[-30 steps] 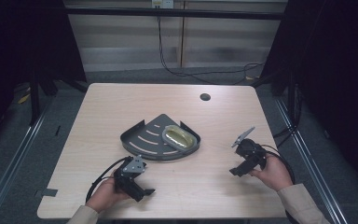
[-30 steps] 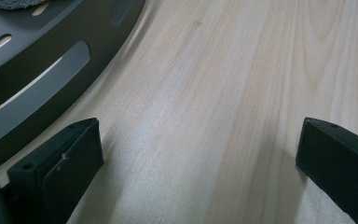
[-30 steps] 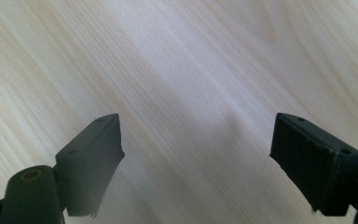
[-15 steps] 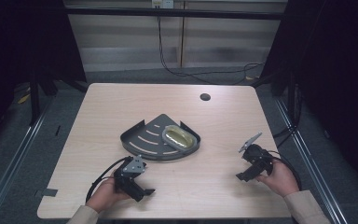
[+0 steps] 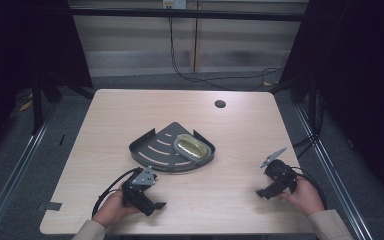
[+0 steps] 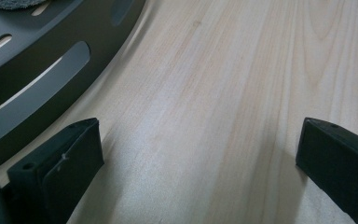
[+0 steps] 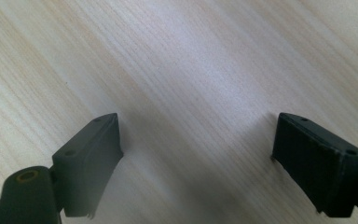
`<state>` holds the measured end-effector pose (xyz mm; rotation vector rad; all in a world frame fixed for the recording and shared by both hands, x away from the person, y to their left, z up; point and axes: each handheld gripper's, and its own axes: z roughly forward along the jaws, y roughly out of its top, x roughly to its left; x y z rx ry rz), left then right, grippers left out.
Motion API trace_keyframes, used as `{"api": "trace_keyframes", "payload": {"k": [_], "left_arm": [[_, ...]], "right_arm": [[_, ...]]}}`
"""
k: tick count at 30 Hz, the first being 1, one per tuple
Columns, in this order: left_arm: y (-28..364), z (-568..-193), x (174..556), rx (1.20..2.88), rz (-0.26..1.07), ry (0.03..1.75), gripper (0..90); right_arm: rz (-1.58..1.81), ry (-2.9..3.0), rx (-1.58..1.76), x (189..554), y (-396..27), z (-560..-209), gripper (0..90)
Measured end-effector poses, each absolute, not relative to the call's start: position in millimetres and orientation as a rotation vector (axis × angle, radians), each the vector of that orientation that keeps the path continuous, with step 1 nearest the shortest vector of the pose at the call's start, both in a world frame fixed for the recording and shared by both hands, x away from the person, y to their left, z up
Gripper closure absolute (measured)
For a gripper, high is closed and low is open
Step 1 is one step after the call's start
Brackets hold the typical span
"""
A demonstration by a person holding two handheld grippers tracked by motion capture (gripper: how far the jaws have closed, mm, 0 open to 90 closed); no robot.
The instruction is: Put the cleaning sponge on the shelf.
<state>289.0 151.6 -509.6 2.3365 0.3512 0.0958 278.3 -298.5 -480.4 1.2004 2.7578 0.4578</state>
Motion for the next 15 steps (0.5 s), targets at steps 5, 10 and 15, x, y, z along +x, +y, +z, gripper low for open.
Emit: {"api": "trace_keyframes", "payload": {"k": [5, 10, 15], "left_arm": [[151.6, -509.6, 289.0, 2.336, 0.096, 0.351, 0.0], [151.6, -509.6, 289.0, 2.336, 0.096, 0.351, 0.0], [151.6, -509.6, 289.0, 2.336, 0.096, 0.352, 0.0]], "right_arm": [[0.526, 2.737, 1.175, 274.1, -302.6, -483.0, 11.7], [0.588, 2.705, 1.171, 268.9, -306.3, -485.4, 10.6], [0.672, 2.669, 1.146, 265.9, -311.0, -488.9, 10.0]]}}
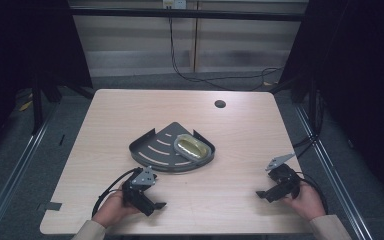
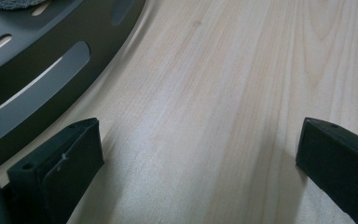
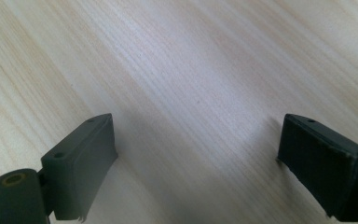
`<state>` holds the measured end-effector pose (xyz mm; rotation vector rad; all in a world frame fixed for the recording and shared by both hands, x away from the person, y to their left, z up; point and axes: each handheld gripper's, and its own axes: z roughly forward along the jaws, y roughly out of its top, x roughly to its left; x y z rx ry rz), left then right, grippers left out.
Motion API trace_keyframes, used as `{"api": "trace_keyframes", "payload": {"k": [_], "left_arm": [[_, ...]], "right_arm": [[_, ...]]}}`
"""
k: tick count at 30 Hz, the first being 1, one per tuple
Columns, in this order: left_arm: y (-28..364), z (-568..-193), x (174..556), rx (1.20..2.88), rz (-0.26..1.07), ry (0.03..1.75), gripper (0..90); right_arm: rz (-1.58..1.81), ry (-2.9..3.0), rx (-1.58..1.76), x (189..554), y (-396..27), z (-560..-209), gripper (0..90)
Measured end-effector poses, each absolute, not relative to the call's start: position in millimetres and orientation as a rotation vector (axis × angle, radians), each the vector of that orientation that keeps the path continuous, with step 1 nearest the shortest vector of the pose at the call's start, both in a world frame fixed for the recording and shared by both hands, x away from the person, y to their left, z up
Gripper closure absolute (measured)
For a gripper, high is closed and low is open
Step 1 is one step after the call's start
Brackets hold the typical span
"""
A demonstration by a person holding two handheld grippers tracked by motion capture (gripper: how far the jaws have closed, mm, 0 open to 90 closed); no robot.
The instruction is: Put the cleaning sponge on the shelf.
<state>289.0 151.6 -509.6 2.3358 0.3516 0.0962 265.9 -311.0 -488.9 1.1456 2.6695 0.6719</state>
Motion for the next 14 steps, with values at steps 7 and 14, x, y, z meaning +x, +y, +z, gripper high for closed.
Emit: {"api": "trace_keyframes", "payload": {"k": [7, 14], "left_arm": [[151.6, -509.6, 289.0, 2.336, 0.096, 0.351, 0.0], [151.6, -509.6, 289.1, 2.336, 0.096, 0.351, 0.0]], "right_arm": [[0.77, 2.628, 1.116, 262.1, -317.7, -493.3, 10.0], [0.776, 2.625, 1.108, 262.1, -318.0, -493.7, 9.9]]}}
